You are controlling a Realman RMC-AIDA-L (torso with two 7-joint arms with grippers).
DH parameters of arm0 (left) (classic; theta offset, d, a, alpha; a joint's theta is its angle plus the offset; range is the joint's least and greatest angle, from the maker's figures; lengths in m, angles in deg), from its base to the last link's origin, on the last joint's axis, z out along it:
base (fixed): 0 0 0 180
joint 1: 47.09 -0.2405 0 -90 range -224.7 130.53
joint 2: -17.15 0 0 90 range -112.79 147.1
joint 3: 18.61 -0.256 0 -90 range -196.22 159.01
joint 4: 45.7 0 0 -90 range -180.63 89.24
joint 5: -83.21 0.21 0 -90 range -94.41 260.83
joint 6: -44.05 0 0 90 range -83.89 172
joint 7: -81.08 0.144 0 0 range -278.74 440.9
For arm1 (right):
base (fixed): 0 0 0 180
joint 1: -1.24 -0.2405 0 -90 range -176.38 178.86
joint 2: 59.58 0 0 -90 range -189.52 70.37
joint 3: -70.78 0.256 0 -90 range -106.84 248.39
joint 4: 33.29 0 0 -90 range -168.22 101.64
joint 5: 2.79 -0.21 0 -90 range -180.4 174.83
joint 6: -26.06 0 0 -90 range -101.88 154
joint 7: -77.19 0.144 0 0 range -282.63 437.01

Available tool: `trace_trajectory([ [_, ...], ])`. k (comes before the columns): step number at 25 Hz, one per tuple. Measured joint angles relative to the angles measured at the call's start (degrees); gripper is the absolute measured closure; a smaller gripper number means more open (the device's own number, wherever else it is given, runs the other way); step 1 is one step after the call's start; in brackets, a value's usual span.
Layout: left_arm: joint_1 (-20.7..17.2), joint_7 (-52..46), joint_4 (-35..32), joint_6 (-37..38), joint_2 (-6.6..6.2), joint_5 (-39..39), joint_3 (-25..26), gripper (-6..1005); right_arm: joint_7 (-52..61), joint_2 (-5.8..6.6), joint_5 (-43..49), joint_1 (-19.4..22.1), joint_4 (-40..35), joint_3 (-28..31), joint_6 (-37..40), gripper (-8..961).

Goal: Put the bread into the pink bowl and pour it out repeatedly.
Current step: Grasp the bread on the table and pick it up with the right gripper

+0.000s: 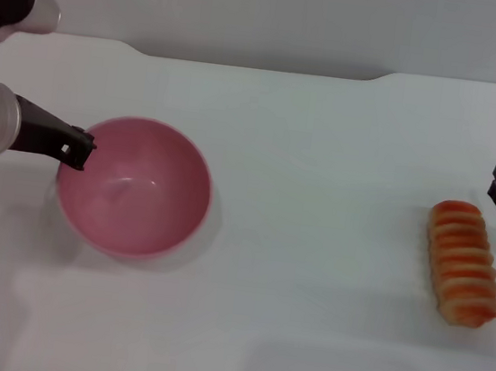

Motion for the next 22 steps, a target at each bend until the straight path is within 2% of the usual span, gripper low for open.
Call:
trace_trajectory([
  [6,1.0,-2.2,-0.1,-1.5,0.00,0.9,1.1,956,1.8,0.00,0.0,0.0,-0.2,-1.5,0.0,119],
  [10,0.2,-0.8,-2.1,-0.3,-0.05,1.3,0.2,955,1.8,0.00,0.0,0.0,0.0,-1.5,0.0,119],
  [22,-0.8,0.4,-1.9,4.0,0.10,1.1,-1.2,956,1.8,-0.01,0.0,0.0,0.0,-1.5,0.0,119],
])
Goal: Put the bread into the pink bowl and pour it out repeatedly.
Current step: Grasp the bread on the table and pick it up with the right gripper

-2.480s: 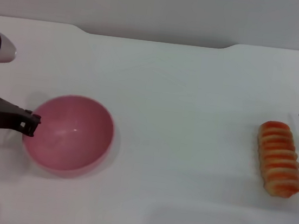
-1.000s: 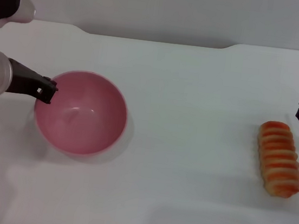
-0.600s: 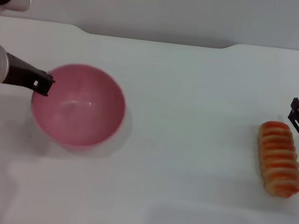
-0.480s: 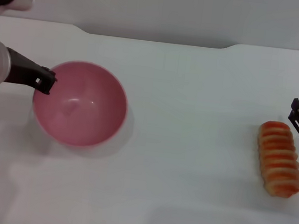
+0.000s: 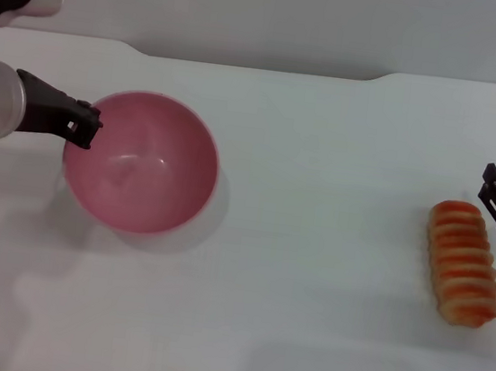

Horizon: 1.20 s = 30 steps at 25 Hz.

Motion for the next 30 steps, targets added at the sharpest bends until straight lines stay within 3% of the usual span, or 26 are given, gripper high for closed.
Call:
trace_trajectory([
  [9,0.5,-0.8,1.5,0.5,0.06,0.1,0.3,955,-0.4,0.00,0.0,-0.2,-0.7,-0.7,-2.5,119],
  [19,0.7,-2.3,2.8,1.3,-0.07,0.1,0.2,956,-0.8,0.53,1.4,3.1,-9.7,-1.7,-5.4,119],
  [24,0.7,-2.3,3.3,1.3,-0.05,0.1,0.5,956,-9.6,0.91,1.5,7.0,-23.9,1.9,-19.2,119],
  [30,0.7,-2.1,4.4,1.9,-0.13,0.1,0.5,956,-21.9,0.70,1.5,14.0,-50.3,12.1,-43.8,119],
])
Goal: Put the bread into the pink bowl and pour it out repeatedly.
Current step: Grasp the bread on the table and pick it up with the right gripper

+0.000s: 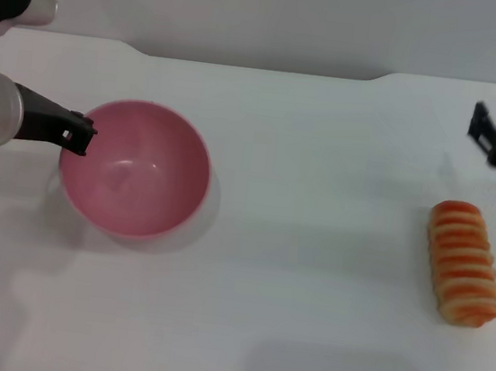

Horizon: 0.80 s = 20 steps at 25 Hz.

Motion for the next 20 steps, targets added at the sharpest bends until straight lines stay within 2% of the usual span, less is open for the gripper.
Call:
trace_trajectory([
  [2,0.2,0.2,0.8,0.4,0.00,0.0,0.0,956,-0.8,0.05,0.1,0.5,-8.3,3.9,-9.4,119],
  [3,0.3,0.2,1.2,0.6,0.00,0.0,0.0,956,-0.8,0.11,0.4,0.1,-15.1,7.7,-18.1,119],
  [4,0.4,0.3,1.6,0.9,0.00,0.0,0.0,955,-0.8,0.11,0.4,0.1,-15.1,7.7,-18.1,119],
  [7,0.5,0.3,2.3,1.4,0.00,-0.1,0.0,955,-0.8,0.19,0.6,-2.2,-24.9,14.2,-33.3,119],
  [11,0.5,0.4,2.7,2.3,0.00,-0.1,0.1,955,-0.6,0.39,0.7,-6.6,-33.3,21.1,-50.6,119],
  [14,0.5,0.4,3.3,2.7,-0.04,-0.2,0.2,955,0.2,0.41,0.7,-11.3,-35.0,25.6,-63.4,119],
  [16,0.6,0.4,3.3,2.9,-0.05,-0.1,0.3,955,1.2,0.43,0.7,-16.6,-33.3,29.5,-75.5,119],
  [20,1.2,0.5,3.4,3.1,-0.06,-0.1,0.5,956,1.5,0.36,0.6,-18.4,-31.7,30.4,-80.3,119],
])
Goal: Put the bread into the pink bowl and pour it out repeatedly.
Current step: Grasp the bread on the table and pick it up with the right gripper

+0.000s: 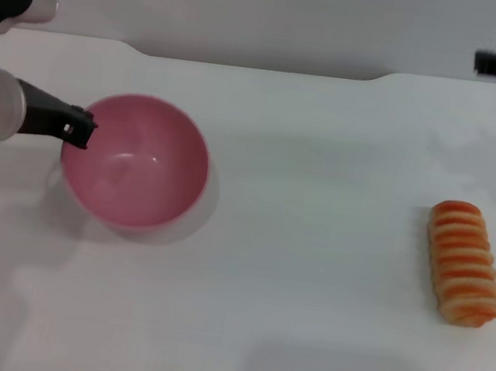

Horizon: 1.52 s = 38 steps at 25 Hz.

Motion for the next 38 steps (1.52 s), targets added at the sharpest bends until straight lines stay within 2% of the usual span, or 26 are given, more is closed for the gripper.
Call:
trace_trajectory([
  [8,2.1,0.2,1.0,0.1,-0.02,0.1,0.1,956,-1.3,0.04,-0.4,-4.9,7.8,-0.4,-12.9,119],
  [13,3.7,0.2,2.6,0.1,-0.02,0.1,0.2,956,-0.4,-0.08,0.2,-4.6,8.9,-2.8,-14.0,119],
  [20,4.5,0.6,3.7,0.1,-0.02,0.1,0.6,956,0.2,0.03,3.1,-5.2,10.0,-3.0,-17.1,119],
  [38,6.0,0.6,6.2,0.7,0.05,0.1,1.1,956,0.7,-0.18,3.5,0.0,11.4,-3.7,-14.8,119],
])
